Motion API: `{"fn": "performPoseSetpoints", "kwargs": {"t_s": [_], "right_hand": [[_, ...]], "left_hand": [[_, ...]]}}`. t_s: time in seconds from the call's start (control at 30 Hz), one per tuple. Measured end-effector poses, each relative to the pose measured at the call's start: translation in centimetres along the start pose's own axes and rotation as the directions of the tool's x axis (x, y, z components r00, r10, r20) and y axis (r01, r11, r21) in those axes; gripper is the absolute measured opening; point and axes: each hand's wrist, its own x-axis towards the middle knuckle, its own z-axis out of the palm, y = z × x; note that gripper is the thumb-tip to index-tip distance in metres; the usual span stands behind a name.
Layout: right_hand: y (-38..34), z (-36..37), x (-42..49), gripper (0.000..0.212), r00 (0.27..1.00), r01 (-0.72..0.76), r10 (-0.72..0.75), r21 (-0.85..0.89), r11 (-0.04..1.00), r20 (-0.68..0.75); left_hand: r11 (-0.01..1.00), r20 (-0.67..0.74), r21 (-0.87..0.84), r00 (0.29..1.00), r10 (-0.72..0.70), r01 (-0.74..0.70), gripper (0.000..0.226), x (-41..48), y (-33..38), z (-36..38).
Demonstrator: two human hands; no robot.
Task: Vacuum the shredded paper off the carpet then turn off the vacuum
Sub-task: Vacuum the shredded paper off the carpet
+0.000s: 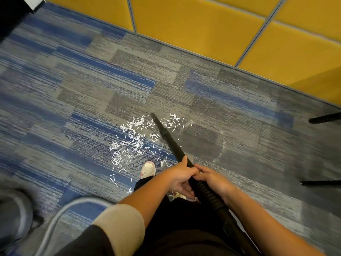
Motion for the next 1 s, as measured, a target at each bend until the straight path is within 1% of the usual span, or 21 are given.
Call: {"fn": "performPoseSetpoints", "kwargs": {"t_s": [0.13, 0.23, 0.3, 0.33, 0.4, 0.6, 0.77, 0.9, 1.0], "right_hand": [[0.1, 0.2, 0.2, 0.035, 1.000, -0.001, 0.002, -0.012, 1.000, 0.016], [0.3, -0.1, 0.3, 0.033, 0.999, -0.017, 0.018, 0.010, 1.000, -0.033], [0.5, -0.2, 0.5, 0.040, 0.997, -0.040, 0.042, 0.032, 0.999, -0.060], [0.5, -0.2, 0.5, 0.039, 0.997, -0.041, 0.043, 0.030, 0.999, -0.061], [0.4, 0.0, 0.3, 0.032, 0.999, -0.034, 0.034, 0.010, 0.999, -0.039], [0.4, 0.3, 0.4, 0.037, 0.999, -0.028, 0.029, -0.041, 0.999, 0.033], [0.7, 0.0, 1.1, 0.037, 0.999, -0.015, 0.017, -0.094, 0.995, 0.027], [0.8, -0.1, 1.4, 0.034, 0.998, -0.005, 0.014, -0.140, 0.990, 0.061], [0.7, 0.2, 1.5, 0.037, 0.996, -0.007, 0.022, -0.166, 0.986, 0.088]], "left_hand": [[1.000, 0.003, -0.013, 1.000, 0.004, -0.004, 0.078, 0.2, -0.4, -0.3], [1.000, 0.001, -0.008, 1.000, 0.004, -0.004, 0.080, 0.5, -0.3, 0.1], [1.000, -0.005, -0.011, 1.000, 0.005, -0.005, 0.082, 0.6, -0.3, 0.2], [1.000, -0.007, -0.013, 1.000, 0.006, -0.006, 0.082, 0.6, -0.3, 0.2], [1.000, -0.012, -0.021, 1.000, 0.003, -0.003, 0.082, 0.4, -0.5, 0.2], [0.998, -0.035, -0.066, 0.999, 0.006, -0.009, 0.081, -0.4, -1.1, -0.1], [0.996, -0.066, -0.085, 0.998, 0.013, -0.018, 0.079, -0.6, -1.5, 0.2], [0.993, -0.077, -0.111, 0.997, 0.022, -0.030, 0.075, -0.9, -1.9, 0.2], [0.990, -0.101, -0.137, 0.995, 0.027, -0.041, 0.076, -1.1, -2.3, 0.2]]}}
